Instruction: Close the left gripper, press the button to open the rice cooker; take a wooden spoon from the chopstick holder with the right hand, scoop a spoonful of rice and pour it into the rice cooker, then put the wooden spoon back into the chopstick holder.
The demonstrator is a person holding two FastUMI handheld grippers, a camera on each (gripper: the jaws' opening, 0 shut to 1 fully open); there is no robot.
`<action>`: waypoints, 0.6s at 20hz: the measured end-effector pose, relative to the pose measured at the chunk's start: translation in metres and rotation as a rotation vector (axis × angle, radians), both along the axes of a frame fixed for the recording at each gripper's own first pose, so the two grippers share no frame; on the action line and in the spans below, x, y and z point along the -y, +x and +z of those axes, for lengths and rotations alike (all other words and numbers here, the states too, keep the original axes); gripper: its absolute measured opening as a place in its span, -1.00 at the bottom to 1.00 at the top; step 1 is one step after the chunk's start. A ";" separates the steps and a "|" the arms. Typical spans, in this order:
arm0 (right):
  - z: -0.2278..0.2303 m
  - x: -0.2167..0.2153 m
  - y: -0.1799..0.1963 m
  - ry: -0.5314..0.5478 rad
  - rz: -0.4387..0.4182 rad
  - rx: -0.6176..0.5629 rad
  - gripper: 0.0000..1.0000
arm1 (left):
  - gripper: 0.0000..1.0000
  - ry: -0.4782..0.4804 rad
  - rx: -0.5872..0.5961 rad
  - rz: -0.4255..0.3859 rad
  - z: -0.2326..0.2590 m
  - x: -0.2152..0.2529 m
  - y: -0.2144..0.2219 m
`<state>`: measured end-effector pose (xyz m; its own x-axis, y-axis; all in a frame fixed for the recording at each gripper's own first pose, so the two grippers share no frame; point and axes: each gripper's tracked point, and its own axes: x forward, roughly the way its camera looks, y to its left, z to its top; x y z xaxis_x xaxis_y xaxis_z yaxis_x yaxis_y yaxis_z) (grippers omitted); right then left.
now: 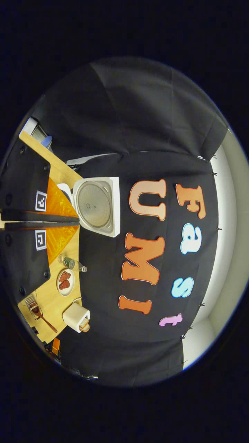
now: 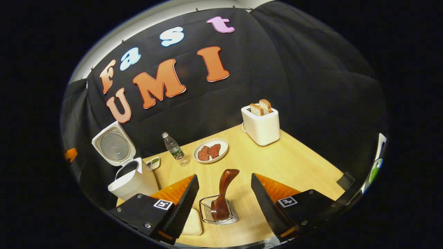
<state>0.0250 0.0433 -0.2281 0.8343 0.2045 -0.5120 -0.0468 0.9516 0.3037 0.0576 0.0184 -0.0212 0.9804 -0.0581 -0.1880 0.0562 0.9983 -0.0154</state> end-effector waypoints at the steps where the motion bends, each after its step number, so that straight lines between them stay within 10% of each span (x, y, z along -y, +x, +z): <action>1: -0.007 -0.001 0.002 0.016 0.000 -0.015 0.87 | -0.89 0.001 0.008 0.006 0.005 -0.001 -0.004; 12: -0.064 -0.017 0.029 0.102 0.020 -0.155 0.52 | -0.87 -0.006 0.090 0.096 0.028 -0.028 -0.039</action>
<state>0.0540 0.0602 -0.2925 0.7420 0.2773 -0.6103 -0.0102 0.9150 0.4033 0.0188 0.0469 0.0070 0.9944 0.0362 -0.0992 -0.0385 0.9990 -0.0210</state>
